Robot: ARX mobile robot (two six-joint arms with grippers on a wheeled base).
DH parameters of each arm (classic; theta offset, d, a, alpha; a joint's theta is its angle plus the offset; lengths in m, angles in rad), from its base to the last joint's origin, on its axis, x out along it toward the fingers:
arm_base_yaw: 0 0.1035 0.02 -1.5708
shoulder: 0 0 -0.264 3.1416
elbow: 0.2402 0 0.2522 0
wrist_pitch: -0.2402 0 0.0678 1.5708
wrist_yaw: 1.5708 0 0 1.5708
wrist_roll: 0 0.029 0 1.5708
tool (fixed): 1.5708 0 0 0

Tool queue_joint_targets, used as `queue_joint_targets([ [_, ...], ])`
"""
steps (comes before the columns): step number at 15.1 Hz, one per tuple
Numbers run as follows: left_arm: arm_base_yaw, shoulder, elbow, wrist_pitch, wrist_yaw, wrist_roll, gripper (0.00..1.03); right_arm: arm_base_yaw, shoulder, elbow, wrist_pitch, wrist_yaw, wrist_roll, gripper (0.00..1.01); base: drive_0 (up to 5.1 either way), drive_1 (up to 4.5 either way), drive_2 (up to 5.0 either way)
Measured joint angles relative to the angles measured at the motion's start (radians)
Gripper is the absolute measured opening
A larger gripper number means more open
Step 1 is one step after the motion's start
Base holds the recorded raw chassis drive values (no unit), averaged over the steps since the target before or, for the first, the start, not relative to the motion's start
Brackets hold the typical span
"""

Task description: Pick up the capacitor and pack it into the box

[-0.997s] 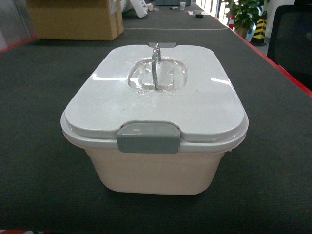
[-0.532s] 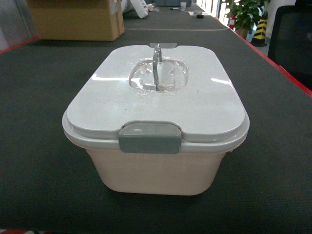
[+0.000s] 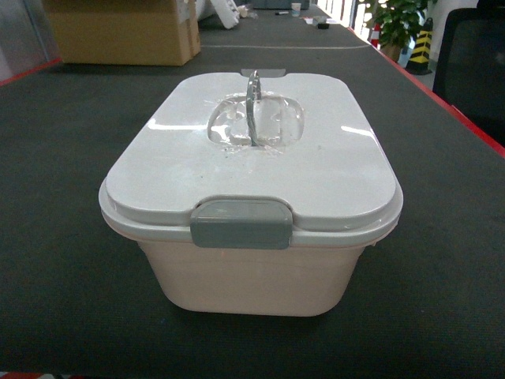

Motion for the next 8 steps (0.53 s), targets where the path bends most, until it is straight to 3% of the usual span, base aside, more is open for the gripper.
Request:
queue_joint_targets([
  [1,0.0,0.0,0.0,0.0,0.0,0.0,1.0,0.0,0.0,0.0,0.0,0.0,0.0,0.98,0.0,0.0,0.0],
  [8,0.0,0.0,0.0,0.0,0.0,0.0,0.98,0.0,0.0,0.0,0.0,0.0,0.0,0.98,0.0,0.0,0.0],
])
